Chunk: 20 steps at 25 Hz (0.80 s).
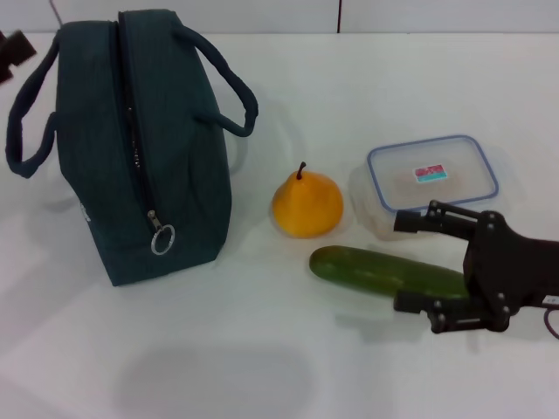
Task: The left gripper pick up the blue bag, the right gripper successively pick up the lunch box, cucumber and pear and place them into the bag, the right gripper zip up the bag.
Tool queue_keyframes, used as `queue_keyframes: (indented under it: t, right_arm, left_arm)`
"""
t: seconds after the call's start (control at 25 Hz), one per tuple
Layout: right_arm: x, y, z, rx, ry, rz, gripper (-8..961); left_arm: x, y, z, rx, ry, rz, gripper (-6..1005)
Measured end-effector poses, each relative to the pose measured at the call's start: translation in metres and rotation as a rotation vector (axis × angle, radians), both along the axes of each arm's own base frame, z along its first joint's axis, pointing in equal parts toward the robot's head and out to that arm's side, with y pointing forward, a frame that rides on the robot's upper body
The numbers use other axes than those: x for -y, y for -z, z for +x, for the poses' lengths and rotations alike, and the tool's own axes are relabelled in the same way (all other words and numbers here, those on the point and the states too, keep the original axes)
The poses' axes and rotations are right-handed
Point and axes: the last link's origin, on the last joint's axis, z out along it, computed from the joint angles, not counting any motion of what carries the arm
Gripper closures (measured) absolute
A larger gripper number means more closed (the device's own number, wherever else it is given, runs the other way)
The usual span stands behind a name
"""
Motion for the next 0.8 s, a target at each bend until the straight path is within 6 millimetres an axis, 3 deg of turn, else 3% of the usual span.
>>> queue_keyframes:
  t: [0.16,0.32,0.52,0.8]
  right_arm:
    - [-0.001,-0.002,0.0,-0.014,0.008,0.017,67]
    - [-0.002,-0.004,0.001,-0.015,0.015,0.033,67]
    - [-0.003,-0.005,0.003,-0.008,0.025,0.048,68]
    - [-0.006,-0.005,0.005,0.004,0.024,0.069,68]
  left_arm:
    - [-0.012,-0.016,0.001,-0.047,-0.135,-0.067,202]
    - [-0.021,-0.02,0.017,-0.138,-0.227,-0.149,207]
    - [-0.033,-0.017,0.047,-0.203,-0.35,-0.307,215]
    - [-0.042,-0.005,0.062,-0.257,-0.417,-0.374,225]
